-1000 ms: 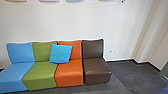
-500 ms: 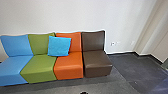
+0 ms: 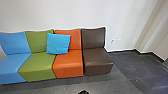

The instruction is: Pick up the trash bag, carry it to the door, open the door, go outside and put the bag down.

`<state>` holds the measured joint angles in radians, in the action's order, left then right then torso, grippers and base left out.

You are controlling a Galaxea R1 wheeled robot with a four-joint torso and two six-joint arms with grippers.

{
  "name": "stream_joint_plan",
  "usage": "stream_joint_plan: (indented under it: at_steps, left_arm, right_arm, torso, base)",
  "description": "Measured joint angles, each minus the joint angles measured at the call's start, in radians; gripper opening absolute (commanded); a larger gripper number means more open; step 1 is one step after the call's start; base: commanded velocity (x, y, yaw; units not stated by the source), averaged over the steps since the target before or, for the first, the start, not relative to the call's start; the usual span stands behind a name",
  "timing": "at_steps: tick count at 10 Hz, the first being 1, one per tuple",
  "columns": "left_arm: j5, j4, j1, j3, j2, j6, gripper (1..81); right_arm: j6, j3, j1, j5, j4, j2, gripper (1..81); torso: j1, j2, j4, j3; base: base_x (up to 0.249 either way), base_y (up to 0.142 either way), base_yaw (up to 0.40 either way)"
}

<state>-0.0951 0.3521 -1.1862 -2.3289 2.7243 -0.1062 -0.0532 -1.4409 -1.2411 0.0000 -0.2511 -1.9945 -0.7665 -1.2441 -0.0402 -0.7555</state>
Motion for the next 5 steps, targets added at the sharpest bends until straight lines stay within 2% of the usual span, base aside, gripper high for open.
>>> stream_joint_plan:
  at_steps: [3,5]
  left_arm:
    - [-0.029,0.011,0.055,-0.001,0.001,0.0,81.1]
    - [-0.061,0.02,0.061,-0.001,0.001,0.0,81.1]
  right_arm:
    - [0.0,0.036,0.009,0.0,-0.003,0.022,81.1]
    - [0.0,0.06,0.017,-0.002,-0.008,0.056,81.1]
  torso:
    - [-0.067,-0.108,0.0,-0.005]
    - [-0.112,-0.18,0.0,-0.022]
  base:
    - [0.0,0.0,0.0]
    - [0.0,0.0,0.0]
